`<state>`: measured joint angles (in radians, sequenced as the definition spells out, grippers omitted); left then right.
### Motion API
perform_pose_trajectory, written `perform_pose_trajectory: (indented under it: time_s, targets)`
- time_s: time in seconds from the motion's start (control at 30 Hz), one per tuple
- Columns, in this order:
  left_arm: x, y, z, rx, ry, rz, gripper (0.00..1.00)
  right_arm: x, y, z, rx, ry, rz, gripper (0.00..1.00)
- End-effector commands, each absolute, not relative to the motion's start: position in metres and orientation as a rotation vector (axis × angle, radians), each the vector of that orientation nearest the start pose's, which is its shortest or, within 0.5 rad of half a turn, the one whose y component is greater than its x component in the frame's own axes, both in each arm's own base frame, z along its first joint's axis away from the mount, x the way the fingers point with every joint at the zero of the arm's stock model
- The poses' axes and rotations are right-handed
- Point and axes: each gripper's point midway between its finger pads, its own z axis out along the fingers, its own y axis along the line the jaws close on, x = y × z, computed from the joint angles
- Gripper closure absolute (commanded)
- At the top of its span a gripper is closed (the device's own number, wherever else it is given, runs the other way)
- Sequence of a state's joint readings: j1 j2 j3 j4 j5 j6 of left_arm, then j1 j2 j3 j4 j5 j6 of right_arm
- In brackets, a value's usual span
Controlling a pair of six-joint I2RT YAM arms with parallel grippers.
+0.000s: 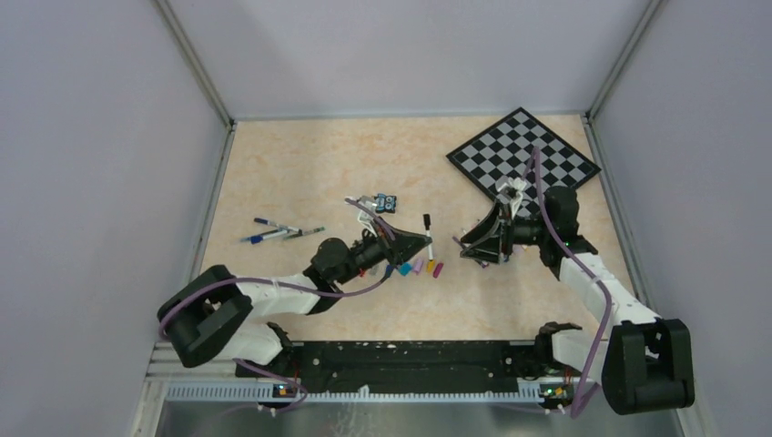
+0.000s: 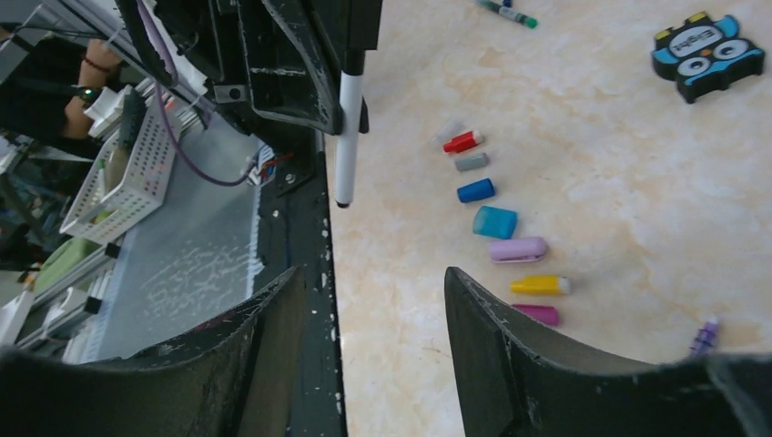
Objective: Open the pen caps
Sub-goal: Open the pen cap from the pen.
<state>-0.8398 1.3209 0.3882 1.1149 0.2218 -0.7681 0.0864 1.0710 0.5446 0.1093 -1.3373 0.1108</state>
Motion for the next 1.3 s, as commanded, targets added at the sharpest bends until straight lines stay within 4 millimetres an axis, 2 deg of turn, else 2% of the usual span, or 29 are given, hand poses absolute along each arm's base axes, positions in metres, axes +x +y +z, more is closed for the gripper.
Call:
perform_pose_trajectory:
  time_s: [0.0,0.17,0.3,0.5,0.7,0.9,1.07,1.1,1.13,1.17,1.23,1.27]
  targets:
    - [0.219,-0.348,0.272,0.177,1.319,-1.447,1.00,0.199,0.205,0.203,-0.859,1.676,1.495,0.43]
    - [0.219,-0.365,0.267,0.139,1.312,-1.429,1.00,0.201,0.213,0.199,-0.784,1.733,1.524,0.40]
    - [0.217,-0.371,0.264,0.122,1.312,-1.437,1.00,0.199,0.216,0.200,-0.798,1.714,1.522,0.40]
    - [0.215,-0.380,0.262,0.112,1.314,-1.445,1.00,0.197,0.221,0.195,-0.811,1.728,1.525,0.46]
    - [0.212,-0.387,0.260,0.112,1.310,-1.468,1.00,0.196,0.226,0.192,-0.827,1.736,1.529,0.56]
    - [0.209,-0.392,0.256,0.124,1.313,-1.484,1.00,0.197,0.226,0.195,-0.830,1.727,1.530,0.74]
    - [0.208,-0.394,0.252,0.134,1.318,-1.486,1.00,0.198,0.226,0.196,-0.839,1.726,1.518,0.78]
    - [0.208,-0.394,0.251,0.136,1.319,-1.486,1.00,0.198,0.226,0.196,-0.844,1.725,1.516,0.83]
    - [0.208,-0.394,0.251,0.137,1.319,-1.487,1.00,0.198,0.226,0.196,-0.848,1.721,1.514,0.95]
    - [0.208,-0.394,0.251,0.138,1.318,-1.486,0.99,0.198,0.226,0.195,-0.849,1.722,1.511,1.00]
    - [0.208,-0.393,0.253,0.140,1.307,-1.485,0.95,0.198,0.226,0.194,-0.858,1.722,1.502,1.00]
    - [0.208,-0.392,0.255,0.143,1.300,-1.483,0.90,0.198,0.225,0.194,-0.867,1.719,1.494,1.00]
